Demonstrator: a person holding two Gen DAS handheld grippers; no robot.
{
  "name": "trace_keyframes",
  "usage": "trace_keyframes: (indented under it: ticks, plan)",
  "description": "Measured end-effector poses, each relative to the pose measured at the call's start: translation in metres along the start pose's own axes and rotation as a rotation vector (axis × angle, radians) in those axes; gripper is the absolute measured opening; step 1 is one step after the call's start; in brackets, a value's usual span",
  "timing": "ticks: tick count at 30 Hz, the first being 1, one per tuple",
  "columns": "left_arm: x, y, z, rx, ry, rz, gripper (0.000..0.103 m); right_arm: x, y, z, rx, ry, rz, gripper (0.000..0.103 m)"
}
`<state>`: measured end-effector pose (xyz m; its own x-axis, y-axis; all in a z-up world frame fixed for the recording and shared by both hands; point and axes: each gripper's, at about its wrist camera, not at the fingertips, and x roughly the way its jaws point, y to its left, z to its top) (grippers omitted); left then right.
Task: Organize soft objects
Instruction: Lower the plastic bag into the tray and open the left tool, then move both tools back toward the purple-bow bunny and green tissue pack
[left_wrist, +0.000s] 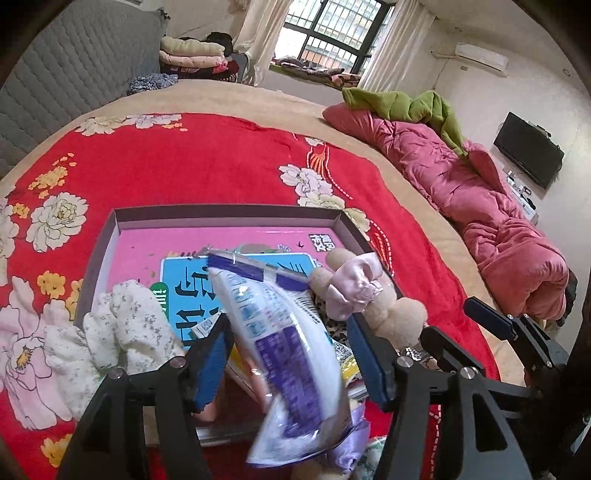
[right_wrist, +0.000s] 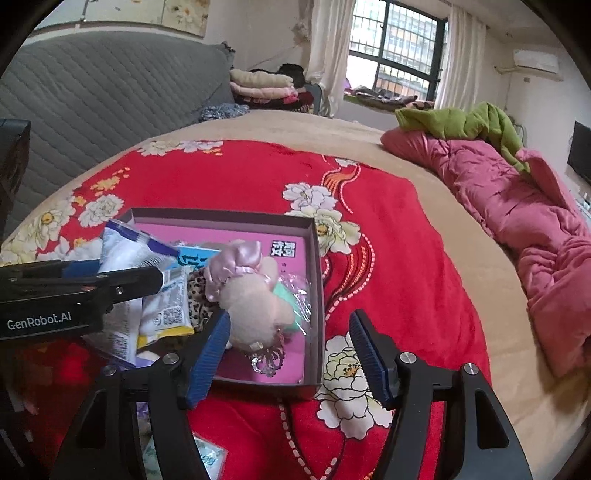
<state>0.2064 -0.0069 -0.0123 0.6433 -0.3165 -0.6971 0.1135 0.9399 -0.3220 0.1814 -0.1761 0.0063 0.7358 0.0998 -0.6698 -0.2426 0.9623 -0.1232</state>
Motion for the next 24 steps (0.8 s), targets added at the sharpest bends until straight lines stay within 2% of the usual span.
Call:
trace_keyframes:
  ticks: [24]
  plan:
    - [-0.065,0.008,-0.003,-0.038,-0.1,0.041,0.066,-0.065,-0.001,0.007,0.004,-0.114,0.009,0.073]
